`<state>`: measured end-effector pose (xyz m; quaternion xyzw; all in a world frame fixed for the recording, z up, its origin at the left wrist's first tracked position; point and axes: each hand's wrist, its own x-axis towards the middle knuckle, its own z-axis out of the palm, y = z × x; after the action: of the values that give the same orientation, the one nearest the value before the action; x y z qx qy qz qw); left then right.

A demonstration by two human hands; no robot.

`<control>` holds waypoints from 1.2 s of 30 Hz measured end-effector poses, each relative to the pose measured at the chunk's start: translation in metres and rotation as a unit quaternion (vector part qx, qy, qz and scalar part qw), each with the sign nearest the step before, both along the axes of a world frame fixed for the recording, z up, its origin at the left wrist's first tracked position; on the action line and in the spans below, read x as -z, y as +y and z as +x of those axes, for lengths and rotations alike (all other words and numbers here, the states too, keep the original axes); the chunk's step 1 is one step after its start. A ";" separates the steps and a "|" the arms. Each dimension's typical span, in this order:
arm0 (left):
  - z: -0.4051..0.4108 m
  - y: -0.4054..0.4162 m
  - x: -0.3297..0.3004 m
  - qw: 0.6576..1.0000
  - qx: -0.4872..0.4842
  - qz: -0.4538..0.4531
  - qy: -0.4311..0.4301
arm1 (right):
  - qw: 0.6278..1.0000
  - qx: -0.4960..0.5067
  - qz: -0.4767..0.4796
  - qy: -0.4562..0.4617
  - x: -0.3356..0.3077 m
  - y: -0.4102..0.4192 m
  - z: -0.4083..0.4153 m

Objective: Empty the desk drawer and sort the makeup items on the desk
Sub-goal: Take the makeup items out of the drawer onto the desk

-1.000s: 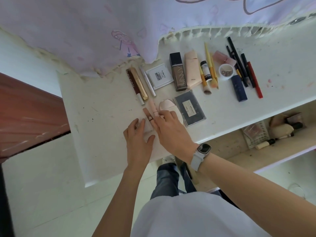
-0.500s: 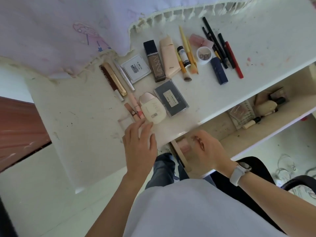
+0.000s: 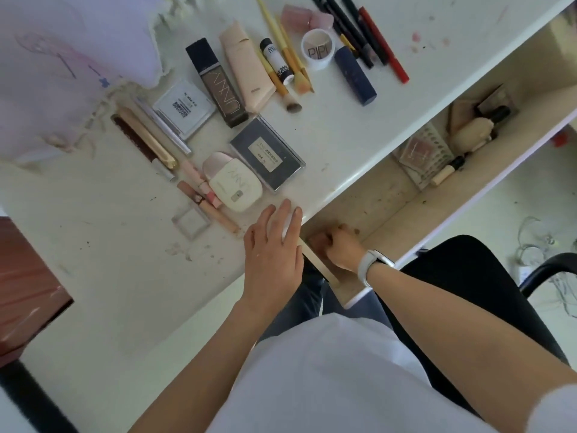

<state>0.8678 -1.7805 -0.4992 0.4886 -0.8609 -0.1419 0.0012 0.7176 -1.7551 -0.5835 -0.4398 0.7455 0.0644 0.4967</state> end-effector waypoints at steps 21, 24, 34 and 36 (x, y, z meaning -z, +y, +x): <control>-0.047 -0.017 -0.015 1.000 -0.001 0.029 0.007 | 0.904 0.308 -0.282 -0.095 -0.120 -0.095 -0.050; -0.054 -0.017 -0.015 0.998 0.002 0.019 0.058 | 0.900 0.308 -0.304 -0.059 -0.119 -0.079 -0.060; -0.174 -0.009 0.011 0.977 0.162 0.104 0.087 | 0.946 0.192 -0.200 0.167 -0.073 -0.001 -0.193; -0.206 -0.019 0.023 0.974 0.182 0.129 0.044 | 0.951 0.097 -0.179 0.234 -0.064 -0.007 -0.218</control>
<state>0.6615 -1.7998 -0.5222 0.3131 -0.9089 -0.2708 -0.0494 0.4997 -1.7624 -0.5199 -0.4195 0.8791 -0.0180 0.2257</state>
